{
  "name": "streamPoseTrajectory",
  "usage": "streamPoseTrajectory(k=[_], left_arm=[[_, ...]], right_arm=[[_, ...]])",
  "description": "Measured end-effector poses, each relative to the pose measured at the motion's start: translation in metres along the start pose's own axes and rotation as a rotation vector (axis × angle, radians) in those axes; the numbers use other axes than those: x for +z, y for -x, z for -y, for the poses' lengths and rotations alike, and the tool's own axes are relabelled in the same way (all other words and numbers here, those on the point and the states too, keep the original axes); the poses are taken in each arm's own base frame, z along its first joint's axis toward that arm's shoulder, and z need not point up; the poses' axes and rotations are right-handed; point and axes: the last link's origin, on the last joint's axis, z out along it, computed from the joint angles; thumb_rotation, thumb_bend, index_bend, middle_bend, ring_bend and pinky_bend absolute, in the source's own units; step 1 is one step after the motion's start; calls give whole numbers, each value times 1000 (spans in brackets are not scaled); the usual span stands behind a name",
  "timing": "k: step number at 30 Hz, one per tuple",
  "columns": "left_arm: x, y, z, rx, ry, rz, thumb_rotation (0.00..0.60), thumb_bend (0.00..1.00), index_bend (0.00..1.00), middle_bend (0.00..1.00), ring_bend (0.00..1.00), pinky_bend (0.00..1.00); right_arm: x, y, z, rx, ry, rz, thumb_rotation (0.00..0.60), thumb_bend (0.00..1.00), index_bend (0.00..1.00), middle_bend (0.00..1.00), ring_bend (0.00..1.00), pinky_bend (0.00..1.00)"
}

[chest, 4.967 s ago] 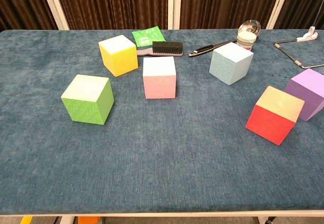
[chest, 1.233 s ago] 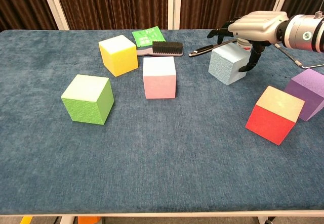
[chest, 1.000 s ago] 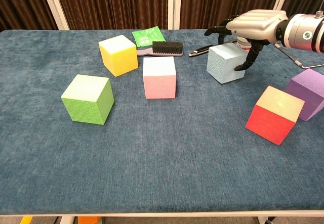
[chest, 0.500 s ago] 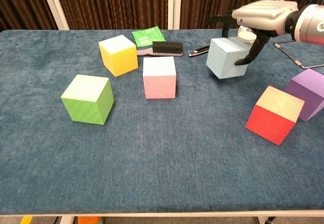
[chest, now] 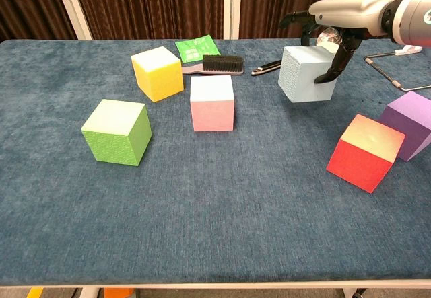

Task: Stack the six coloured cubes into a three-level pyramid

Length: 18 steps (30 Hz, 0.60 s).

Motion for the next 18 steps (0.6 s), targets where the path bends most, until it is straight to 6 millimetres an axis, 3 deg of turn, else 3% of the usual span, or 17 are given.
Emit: streamPoseTrajectory(k=[8,14,18], left_arm=[[-3,-4,-1,-23,29,-22,469,0,15,0,0,0],[-7,-5,5,-33,17,-25,470,0,15,0,0,0],[-9,-4,9,-42,13,-24,469,0,15,0,0,0]], right_arm=[[-1,1,36,6,99,8,600,211,0,548,70,0],[5,5,72,-1,90,1,600,211,0,554,70,0],[8,5,85,-14,92,-9,600,212,0,558,76,0]])
